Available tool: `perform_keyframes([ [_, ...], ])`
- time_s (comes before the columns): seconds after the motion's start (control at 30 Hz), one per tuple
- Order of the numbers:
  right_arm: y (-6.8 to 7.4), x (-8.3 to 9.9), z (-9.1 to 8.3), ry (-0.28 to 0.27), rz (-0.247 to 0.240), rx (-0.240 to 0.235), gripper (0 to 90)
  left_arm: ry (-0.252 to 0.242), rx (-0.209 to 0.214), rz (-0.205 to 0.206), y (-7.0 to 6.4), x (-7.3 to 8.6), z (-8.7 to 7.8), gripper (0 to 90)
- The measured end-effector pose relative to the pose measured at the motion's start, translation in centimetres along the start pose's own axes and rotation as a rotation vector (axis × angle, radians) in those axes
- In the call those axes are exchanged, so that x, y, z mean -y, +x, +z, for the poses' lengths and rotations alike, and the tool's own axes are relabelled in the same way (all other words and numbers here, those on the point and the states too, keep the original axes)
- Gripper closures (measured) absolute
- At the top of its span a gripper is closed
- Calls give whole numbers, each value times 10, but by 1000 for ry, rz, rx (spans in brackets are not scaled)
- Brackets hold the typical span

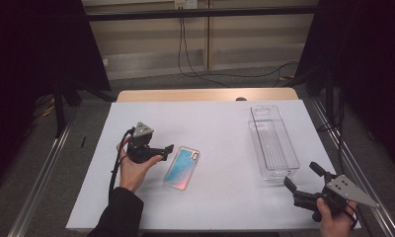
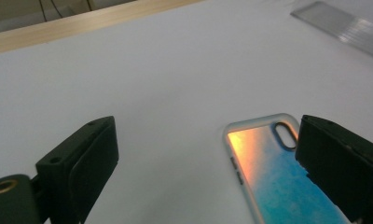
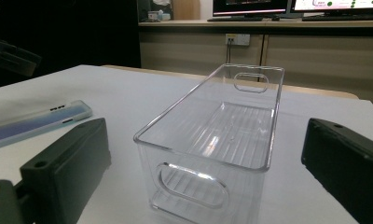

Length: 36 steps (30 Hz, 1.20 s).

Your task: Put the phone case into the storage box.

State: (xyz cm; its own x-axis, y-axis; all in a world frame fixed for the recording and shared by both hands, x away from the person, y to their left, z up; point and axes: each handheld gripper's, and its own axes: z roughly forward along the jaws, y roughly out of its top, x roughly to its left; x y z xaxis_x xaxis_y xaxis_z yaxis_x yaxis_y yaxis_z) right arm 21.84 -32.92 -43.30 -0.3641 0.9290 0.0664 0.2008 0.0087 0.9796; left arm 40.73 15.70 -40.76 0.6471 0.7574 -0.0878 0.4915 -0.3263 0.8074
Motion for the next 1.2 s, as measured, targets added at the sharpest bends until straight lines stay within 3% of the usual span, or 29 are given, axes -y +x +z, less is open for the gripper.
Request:
perform_keyframes([
  [0.07, 0, 0, 0, 0, 1, 0, 5, -9, 2, 2, -2, -1, -4, 39],
  [0.17, 0, 0, 0, 0, 2, 1, 5, -20, -51, 45, -6, 0, -9, 31],
  [0.3, 0, 0, -1, 0, 4, 0, 5, -32, -68, 78, -12, 3, -19, 34],
  [0.47, 0, 0, -1, 0, 4, 1, 5, -47, -16, 38, -8, 8, -29, 36],
  [0.6, 0, 0, -1, 0, 4, 1, 5, -68, -40, 25, -4, 18, -30, 39],
  [0.7, 0, 0, 0, 0, 3, 1, 5, -84, -67, 39, -3, 23, -31, 44],
  [0.9, 0, 0, -1, 0, 4, 1, 5, -91, -39, 36, -5, 27, -34, 55],
  [1.03, 0, 0, -1, -1, 3, -2, 5, -43, 36, 15, -10, 31, -37, 54],
  [1.2, 0, 0, 0, -1, 1, 0, 5, -10, 49, 32, -14, 34, -42, 49],
])
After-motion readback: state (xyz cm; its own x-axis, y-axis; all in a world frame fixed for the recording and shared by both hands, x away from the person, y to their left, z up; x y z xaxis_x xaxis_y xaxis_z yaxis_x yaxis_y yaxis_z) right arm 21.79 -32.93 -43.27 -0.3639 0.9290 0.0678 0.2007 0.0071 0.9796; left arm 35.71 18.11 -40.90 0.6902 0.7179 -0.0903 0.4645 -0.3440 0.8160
